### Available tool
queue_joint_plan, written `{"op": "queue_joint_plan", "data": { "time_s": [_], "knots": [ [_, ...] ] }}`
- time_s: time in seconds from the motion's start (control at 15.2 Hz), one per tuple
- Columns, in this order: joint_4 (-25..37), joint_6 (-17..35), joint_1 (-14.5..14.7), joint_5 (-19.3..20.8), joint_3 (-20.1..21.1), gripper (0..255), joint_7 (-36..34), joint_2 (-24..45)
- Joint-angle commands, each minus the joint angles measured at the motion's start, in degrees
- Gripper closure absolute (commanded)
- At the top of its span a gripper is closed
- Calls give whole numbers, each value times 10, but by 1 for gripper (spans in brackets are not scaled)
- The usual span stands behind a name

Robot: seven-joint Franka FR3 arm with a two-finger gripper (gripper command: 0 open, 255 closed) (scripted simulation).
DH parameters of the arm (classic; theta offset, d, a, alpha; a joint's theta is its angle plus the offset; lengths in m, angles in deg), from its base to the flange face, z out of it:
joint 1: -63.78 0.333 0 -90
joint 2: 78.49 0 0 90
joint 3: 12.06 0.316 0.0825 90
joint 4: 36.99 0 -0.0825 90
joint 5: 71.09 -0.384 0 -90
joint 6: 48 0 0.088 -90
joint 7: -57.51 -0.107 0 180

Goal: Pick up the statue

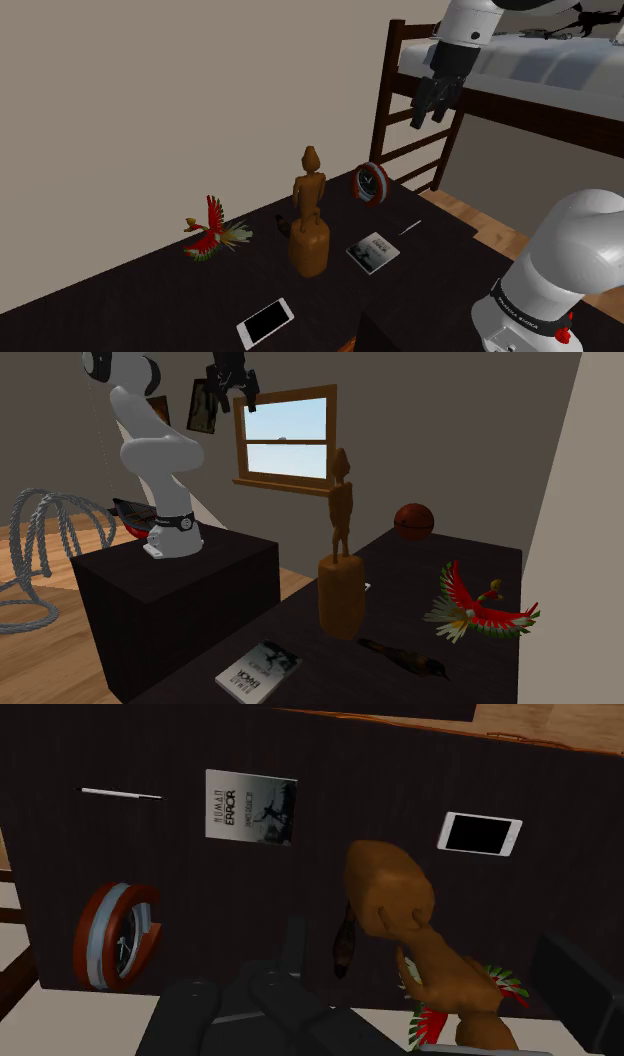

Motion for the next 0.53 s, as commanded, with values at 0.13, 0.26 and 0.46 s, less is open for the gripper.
{"op": "queue_joint_plan", "data": {
  "time_s": [0.13, 0.26, 0.46],
  "knots": [
    [-51, 59, 15, 1, -21, 0, 59, -12],
    [-96, 119, 31, 1, -44, 0, 119, -17],
    [-153, 211, 57, -1, -82, 0, 212, -9]
  ]
}}
